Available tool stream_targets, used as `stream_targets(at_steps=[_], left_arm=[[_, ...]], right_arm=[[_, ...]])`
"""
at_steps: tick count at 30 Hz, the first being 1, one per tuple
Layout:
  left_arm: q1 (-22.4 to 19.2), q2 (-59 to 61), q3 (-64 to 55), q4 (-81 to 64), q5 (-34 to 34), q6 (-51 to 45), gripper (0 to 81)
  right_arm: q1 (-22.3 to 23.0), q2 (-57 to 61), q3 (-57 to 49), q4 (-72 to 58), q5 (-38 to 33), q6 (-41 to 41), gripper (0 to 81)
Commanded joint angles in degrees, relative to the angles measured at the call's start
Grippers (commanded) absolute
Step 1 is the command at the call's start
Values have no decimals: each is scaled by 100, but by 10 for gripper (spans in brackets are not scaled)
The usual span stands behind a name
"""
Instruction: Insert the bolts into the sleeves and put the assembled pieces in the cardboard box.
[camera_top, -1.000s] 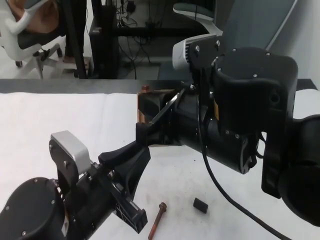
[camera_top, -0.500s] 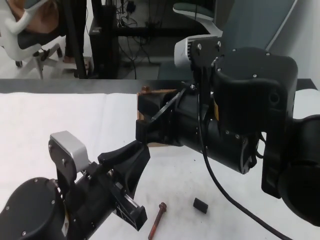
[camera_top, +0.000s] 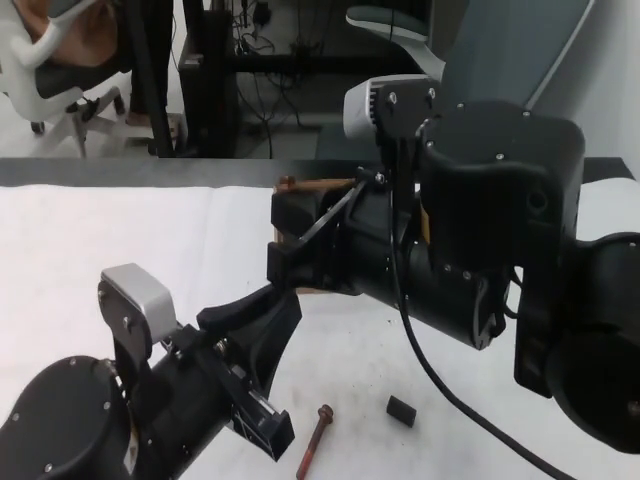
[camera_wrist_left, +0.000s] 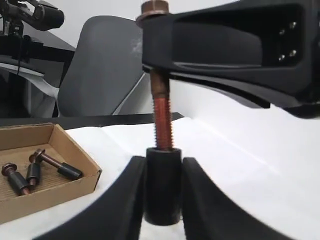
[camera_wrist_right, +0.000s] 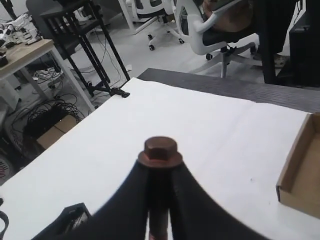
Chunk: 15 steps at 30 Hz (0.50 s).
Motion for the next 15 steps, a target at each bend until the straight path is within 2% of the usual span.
stream_targets(at_steps=[1,6,12,13,15], left_arm=[[-21,7,-32,-257,-5,-44,18],[-21,7,-32,-311,-5,6,18],[-21,7,-65,-549,-48,24,18],[-21,7,-62,-546,-48,24,18],[12,7,-62,-537,-48,24,18]], right_arm=[[1,23,-36,-40,-13,-38,6],[1,19,-36,-10,-115,-38,6],[12,19,-23,286,-1063,-38,15],[15,19,-23,387,-1102,-38,67],[14,19,-23,557,-1218,-38,241]])
